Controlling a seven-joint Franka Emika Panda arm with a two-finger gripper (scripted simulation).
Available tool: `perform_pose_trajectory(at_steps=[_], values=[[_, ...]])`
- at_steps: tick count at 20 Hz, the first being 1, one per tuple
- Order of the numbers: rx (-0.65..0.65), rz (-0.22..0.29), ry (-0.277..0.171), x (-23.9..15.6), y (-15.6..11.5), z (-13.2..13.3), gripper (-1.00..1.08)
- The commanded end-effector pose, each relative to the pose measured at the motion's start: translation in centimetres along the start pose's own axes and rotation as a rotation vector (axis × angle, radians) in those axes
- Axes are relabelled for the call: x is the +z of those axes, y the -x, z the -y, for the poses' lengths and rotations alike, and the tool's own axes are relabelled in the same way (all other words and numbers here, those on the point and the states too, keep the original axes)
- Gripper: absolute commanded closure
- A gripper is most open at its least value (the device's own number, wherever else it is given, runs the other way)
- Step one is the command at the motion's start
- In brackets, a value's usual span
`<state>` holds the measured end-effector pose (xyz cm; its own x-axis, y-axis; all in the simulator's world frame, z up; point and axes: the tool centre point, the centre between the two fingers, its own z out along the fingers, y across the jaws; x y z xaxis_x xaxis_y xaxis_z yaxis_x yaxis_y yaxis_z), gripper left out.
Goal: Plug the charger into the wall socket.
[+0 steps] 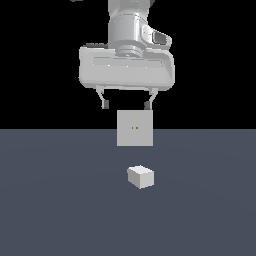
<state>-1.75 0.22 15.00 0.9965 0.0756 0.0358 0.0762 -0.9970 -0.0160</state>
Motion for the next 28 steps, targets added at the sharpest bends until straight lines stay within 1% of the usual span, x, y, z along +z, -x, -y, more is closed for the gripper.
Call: perform_pose_trajectory(at_steps=[1, 15, 28], values=[[-0.027, -0.021, -0.003, 0.5, 0.5, -0.1, -0.92], [-0.224, -0.170, -0.031, 4.1, 3.4, -1.0, -0.92], [-0.366, -0.278, -0.057, 7.0, 4.8, -1.8, -0.92]])
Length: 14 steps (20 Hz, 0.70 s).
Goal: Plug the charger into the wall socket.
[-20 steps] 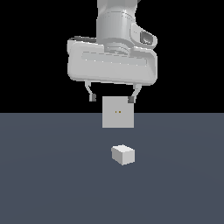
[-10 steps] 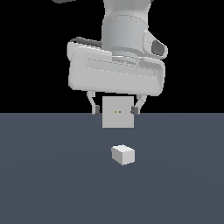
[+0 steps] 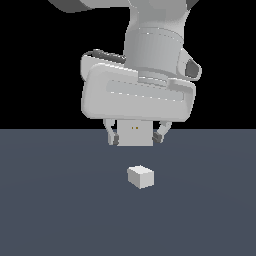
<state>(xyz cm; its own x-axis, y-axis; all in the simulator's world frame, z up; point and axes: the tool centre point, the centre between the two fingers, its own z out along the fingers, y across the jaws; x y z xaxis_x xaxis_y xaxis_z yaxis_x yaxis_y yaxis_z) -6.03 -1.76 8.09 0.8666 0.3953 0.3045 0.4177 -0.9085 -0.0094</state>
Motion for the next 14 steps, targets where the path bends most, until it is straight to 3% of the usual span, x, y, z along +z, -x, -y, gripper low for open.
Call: perform_pose_trajectory(at_steps=[1, 14], values=[[-0.023, -0.018, -0.004, 0.4, 0.3, -0.1, -0.92], [-0.082, -0.062, -0.019, 1.6, 1.1, -0.2, -0.92]])
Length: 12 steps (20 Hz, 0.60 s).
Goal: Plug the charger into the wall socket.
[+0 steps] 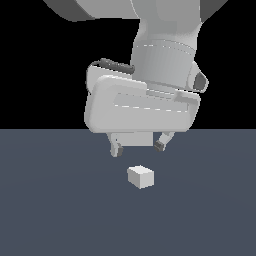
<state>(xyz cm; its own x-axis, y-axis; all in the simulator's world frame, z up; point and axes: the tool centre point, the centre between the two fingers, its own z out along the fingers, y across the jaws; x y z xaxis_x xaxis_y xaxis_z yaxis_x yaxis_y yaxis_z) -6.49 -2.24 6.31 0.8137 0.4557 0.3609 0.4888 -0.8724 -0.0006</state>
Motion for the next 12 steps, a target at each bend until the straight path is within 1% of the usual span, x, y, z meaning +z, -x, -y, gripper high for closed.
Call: perform_pose_trajectory(at_steps=[1, 6, 12], values=[[-0.005, -0.002, -0.001, 0.1, 0.0, 0.0, -0.92], [-0.002, -0.001, 0.000, 0.4, 0.2, 0.0, -0.92], [-0.004, 0.000, 0.000, 2.4, 1.1, 0.0, -0.92]])
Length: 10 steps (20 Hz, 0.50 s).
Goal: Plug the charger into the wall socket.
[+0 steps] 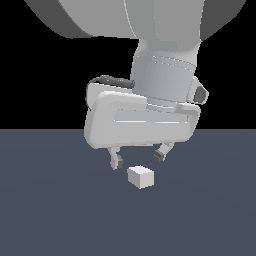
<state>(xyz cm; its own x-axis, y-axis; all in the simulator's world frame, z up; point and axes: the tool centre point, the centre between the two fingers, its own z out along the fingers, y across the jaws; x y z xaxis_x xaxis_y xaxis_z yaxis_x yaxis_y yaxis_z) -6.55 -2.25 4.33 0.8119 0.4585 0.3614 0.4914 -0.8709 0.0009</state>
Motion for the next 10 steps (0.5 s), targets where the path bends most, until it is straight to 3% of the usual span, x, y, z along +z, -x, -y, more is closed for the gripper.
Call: perform_pose_trajectory(at_steps=[1, 10], values=[[-0.001, 0.001, 0.000, 1.1, 0.5, 0.0, -0.92], [-0.002, 0.000, -0.001, 3.0, 1.2, 0.0, -0.92]])
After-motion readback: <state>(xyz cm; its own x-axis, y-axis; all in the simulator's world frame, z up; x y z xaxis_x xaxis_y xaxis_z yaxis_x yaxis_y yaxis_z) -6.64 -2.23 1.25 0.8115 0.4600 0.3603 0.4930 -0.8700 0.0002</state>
